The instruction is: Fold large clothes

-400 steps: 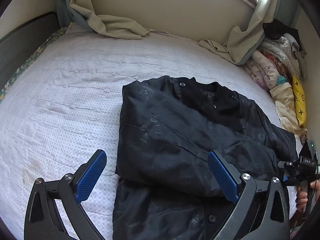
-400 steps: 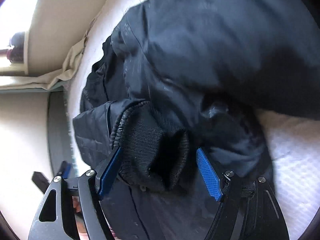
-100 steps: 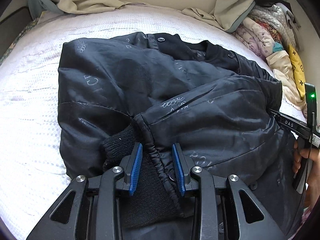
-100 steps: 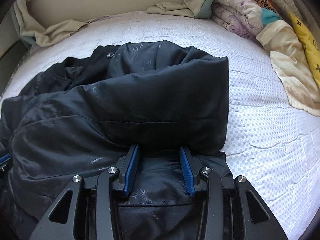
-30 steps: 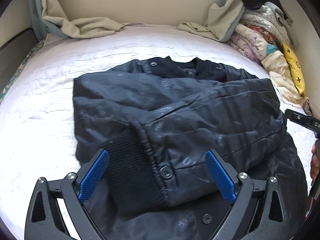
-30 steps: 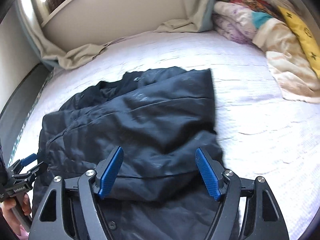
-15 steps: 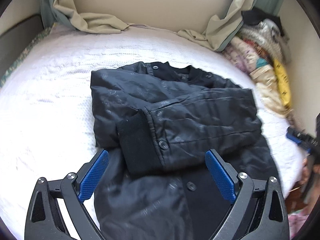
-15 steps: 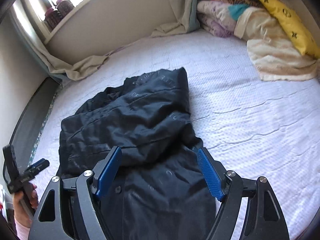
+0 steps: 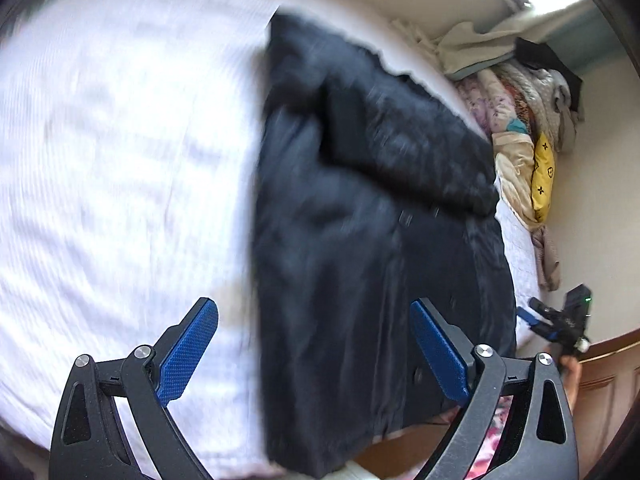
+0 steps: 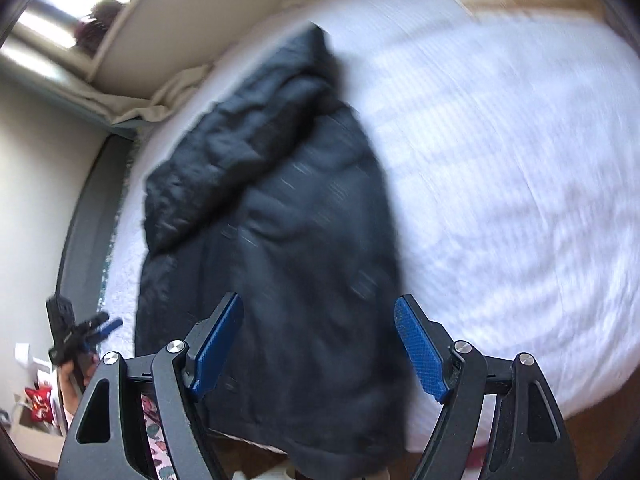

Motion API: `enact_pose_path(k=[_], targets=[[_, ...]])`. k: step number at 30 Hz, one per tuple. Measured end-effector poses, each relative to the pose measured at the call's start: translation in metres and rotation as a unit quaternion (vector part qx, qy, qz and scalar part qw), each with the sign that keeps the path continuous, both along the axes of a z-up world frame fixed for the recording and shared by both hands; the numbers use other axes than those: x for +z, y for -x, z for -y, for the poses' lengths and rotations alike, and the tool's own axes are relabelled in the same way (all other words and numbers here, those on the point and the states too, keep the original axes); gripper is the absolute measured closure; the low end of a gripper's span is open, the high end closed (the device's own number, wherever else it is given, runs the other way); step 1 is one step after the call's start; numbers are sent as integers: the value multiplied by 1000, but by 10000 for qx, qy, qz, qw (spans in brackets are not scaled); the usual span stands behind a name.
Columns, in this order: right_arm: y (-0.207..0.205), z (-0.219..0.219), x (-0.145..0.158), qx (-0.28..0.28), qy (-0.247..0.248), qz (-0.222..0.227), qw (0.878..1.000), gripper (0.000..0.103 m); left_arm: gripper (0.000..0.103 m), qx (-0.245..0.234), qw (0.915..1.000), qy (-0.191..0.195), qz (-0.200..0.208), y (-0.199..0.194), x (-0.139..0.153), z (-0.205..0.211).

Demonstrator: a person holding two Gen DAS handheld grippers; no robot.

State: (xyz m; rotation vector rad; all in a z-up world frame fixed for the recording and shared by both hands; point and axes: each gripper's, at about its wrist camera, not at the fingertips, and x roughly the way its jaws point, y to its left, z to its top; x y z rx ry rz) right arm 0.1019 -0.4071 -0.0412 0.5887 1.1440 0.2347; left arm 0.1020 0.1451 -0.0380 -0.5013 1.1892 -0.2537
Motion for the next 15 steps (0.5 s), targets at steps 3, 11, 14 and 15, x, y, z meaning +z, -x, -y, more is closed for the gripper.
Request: enact_pose_path(k=[3,11,14,15], targets=[[6,9,-12,-30,-39,-196,9998,26,6,88,9996,95,-233,16,-23,-3],[10,8,-42,260,-599,-612,9960,26,8,60,9930,1011,-609,23,-47,-2],[8,-1,-48,565,-813,-754,9922,26,10,74,9890,1258,-773,24,-57,-3],[8,-3,-50,651,-877,-795,9908,26,11,72,9884,1297,-784,24,-58,-3]])
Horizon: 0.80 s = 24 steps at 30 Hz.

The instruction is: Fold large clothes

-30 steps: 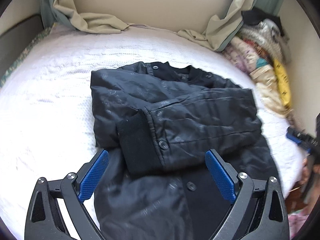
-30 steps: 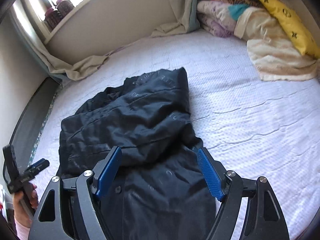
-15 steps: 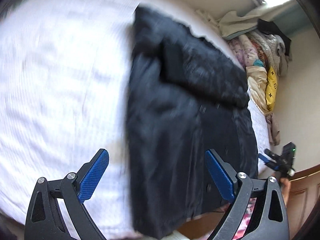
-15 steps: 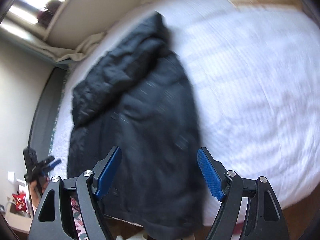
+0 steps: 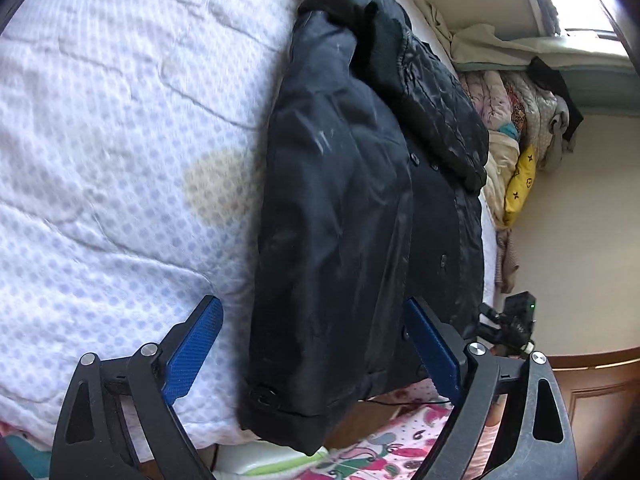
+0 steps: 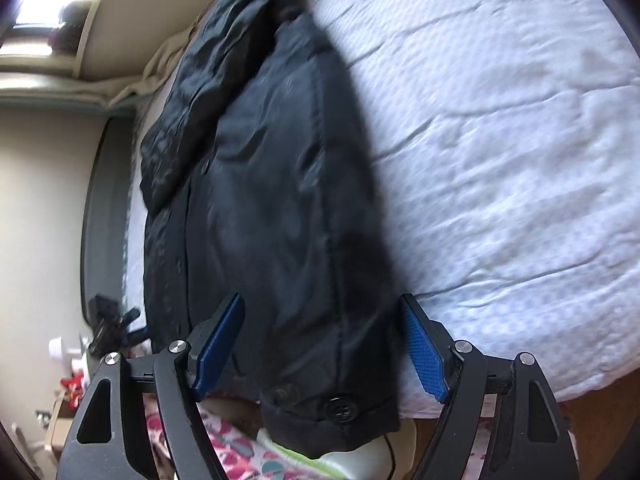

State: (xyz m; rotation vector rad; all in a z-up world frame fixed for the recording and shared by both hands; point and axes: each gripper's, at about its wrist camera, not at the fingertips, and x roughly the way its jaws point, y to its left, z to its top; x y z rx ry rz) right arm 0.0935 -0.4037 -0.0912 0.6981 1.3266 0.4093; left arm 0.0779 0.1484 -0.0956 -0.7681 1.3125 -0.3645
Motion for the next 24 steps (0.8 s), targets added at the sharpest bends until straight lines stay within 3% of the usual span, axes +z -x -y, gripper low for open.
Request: enact_pose_path(k=[4,7,9,11,14,17,24], targets=[[3,-15,-3,415,-158,-99,9990,37,12,-25,9997,223,-35,3,-6,5],[4,-23,-3,528,-75,-42,9986,44,17,-110,9999,87,59,5,-5,11],[3,-25,-5,516,-183,-85,9985,60,35,-153,9998,90,77,6,-7,15],[3,-29,-7,549,-226,-90,9982,68,60,-148,9998,146,-26,6,-14,17],[4,-33,-6,607,-226,17,9979,76,76,-140,9995,283,-10,5,-15,15],[5,-37,2,618,-305,242,9973,88,83,-152,9989,410,178,5,-10,15],[8,-49,20,699,-679,771,9922,93,87,-78,9948,643,781,11,13,7]])
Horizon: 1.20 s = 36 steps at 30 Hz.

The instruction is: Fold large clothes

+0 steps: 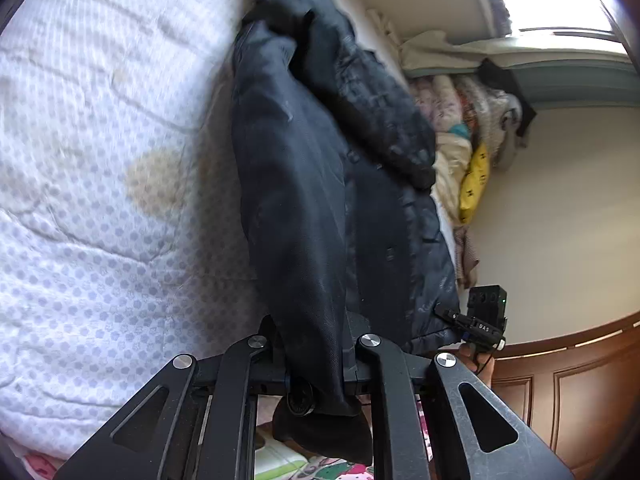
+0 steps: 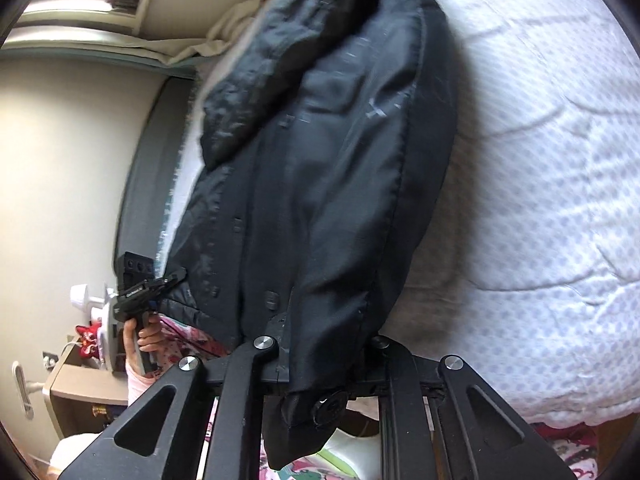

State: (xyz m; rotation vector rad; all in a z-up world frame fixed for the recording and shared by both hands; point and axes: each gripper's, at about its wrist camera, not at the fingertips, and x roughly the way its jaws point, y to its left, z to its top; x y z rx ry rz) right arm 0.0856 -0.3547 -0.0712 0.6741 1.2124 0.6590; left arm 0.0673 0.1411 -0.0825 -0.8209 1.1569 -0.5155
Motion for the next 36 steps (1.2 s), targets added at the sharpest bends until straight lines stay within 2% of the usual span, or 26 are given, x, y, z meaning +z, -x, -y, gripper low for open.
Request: enact_pose_path(k=[3,9,16,26,32,36], targets=[[6,-3,7,20,-234,141,9996,93,88,183,9997,91,146,9,7,-10],[29,-13,15,237,-473,250,9983,93,88,340,9992,99,163,40,21,-26],[48,-2,24,122,-767,341,9964,93,88,483,9986,138,167,77,34,-36],[82,2,35,51,-974,413,9944,93,88,446,9988,191,120,104,51,-27],[84,15,38,-99,-1072,470,9931,94,88,454,9980,323,298,99,67,-29],[64,16,52,-180,-1043,653,9922,94,88,444,9971,394,480,81,77,-34]])
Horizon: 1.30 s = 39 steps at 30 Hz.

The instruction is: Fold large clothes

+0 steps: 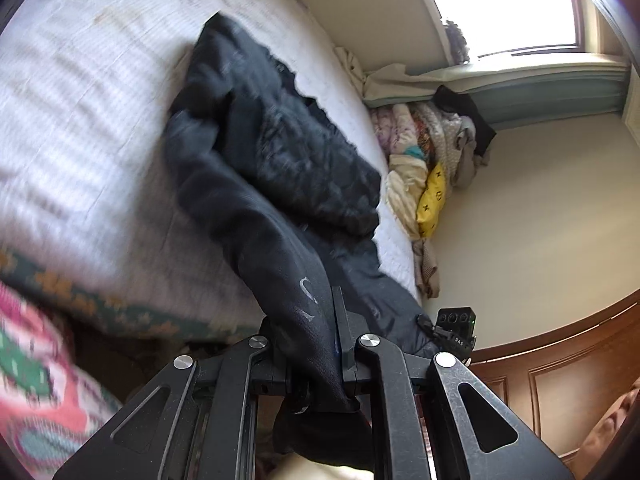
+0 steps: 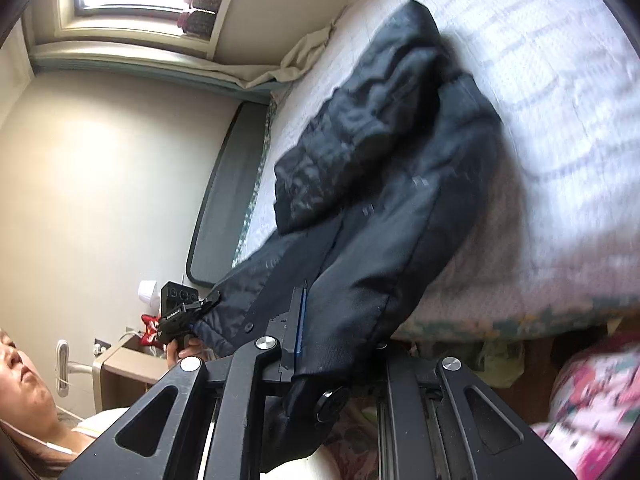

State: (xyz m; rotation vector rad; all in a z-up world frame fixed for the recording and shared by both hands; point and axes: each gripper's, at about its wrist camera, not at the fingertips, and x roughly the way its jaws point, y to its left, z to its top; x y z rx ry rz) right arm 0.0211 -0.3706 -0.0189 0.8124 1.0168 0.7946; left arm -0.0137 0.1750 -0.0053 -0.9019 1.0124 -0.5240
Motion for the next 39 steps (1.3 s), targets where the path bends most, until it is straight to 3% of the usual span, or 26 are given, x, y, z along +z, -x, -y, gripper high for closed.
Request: enact_pose_path(k=[10,15,21,27,33,39], targets=[[-88,-12,47,-307,127,445,9985,94,88,259,9982,33,544,-91,34,-9],[-141,-22,54,-555,357,385,9971,94,88,478,9968,-307,560,-145,34,-10],[-202,-36,45,-744,632,95,9952,94,88,563,9960,-589,369,-210,16,-3],[-247,-44,14,-905,724,-151,9931,94,88,549,9945,-888,119,-260,-12,2],[-273,-50,-14,-919,812,-365,9918,91,87,531,9928,-1068,-51,-280,-35,5],[-288,-53,-18,-902,934,-383,9908,86,77,585,9916,-1150,-89,-294,-34,5]])
